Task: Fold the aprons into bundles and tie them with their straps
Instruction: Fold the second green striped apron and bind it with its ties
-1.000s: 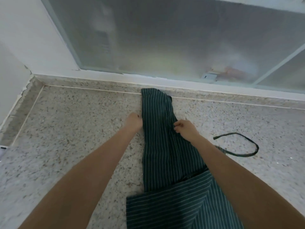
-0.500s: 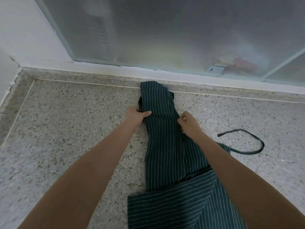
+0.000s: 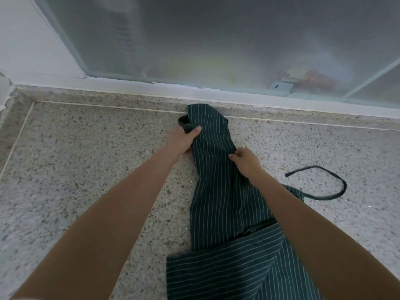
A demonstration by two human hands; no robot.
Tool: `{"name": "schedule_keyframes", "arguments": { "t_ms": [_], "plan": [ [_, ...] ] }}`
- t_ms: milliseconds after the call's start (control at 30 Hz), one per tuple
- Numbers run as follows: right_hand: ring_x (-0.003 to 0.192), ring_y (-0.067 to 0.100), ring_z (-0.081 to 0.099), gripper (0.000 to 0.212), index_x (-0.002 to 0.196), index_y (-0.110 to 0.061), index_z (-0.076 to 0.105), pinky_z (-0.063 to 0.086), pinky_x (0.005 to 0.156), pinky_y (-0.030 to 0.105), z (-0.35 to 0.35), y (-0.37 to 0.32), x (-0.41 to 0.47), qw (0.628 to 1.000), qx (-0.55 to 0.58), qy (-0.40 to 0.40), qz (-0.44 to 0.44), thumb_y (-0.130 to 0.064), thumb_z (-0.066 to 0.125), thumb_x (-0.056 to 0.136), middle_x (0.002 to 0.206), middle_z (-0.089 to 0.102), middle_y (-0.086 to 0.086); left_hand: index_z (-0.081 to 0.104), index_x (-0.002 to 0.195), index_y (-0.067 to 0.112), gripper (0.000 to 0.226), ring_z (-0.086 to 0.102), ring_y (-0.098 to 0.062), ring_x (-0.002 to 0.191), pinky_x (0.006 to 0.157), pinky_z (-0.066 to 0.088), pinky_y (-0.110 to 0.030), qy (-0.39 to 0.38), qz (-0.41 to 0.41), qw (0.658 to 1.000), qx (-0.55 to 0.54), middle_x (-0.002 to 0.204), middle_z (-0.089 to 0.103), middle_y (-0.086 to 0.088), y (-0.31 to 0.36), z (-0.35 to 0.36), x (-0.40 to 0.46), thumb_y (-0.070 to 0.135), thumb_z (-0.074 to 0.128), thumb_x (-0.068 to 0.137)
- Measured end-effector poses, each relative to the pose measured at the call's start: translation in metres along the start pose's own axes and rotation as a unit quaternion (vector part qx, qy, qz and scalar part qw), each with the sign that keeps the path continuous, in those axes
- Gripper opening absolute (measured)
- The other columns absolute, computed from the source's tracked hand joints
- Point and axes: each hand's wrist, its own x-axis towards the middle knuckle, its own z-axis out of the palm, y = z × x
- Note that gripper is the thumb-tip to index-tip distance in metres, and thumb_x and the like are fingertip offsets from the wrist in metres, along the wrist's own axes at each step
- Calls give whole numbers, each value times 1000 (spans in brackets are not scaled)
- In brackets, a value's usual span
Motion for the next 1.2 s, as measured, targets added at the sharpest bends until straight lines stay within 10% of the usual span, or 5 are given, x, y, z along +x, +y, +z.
{"name": "schedule_keyframes", "arguments": {
  "t_ms": [267, 467, 733, 967, 1200],
  "plan": [
    [77, 25, 49, 22, 77, -12, 42, 39, 68, 36, -5, 8, 4, 997, 69, 4, 43, -22, 48, 97, 78, 52, 11, 55, 126, 4, 67, 58, -27, 113, 97, 48, -44, 99, 32, 993, 64, 125, 60, -12, 2, 4, 13, 21, 84, 68],
    [85, 24, 52, 18, 101, -7, 48, 44, 77, 35, -3, 11, -3, 998, 58, 17, 16, -25, 43, 99, 93, 55, 11, 18, 147, 8, 110, 37, -28, 134, 108, 36, -47, 111, 19, 992, 53, 147, 34, -13, -2, 13, -2, 39, 84, 64],
    [105, 24, 55, 37, 120, 3, 56, 40, 88, 28, -29, 28, -37, 995, 39, -82, 37, -16, 64, 89, 108, 57, 10, 37, 139, 1, 70, 53, -31, 117, 98, 47, -42, 14, -105, 987, 118, 134, 50, -16, -49, 22, -43, 33, 67, 85],
    [94, 28, 54, 30, 105, -5, 59, 49, 74, 38, -18, 38, -40, 972, -211, 105, -23, -31, 62, 90, 104, 59, 13, 64, 88, 5, 14, 62, -31, 103, 93, 50, -42, 12, -44, 988, 146, 110, 65, -17, -55, 31, -51, 14, 73, 81],
    [117, 33, 39, 36, 120, -8, 49, 42, 91, 45, -28, 75, -67, 967, -180, 180, 0, -35, 47, 96, 123, 47, 18, 58, 92, 2, 39, 63, -28, 94, 71, 49, -32, 74, -20, 966, 245, 98, 64, -12, -57, 30, -54, 34, 74, 78]
  ]
}}
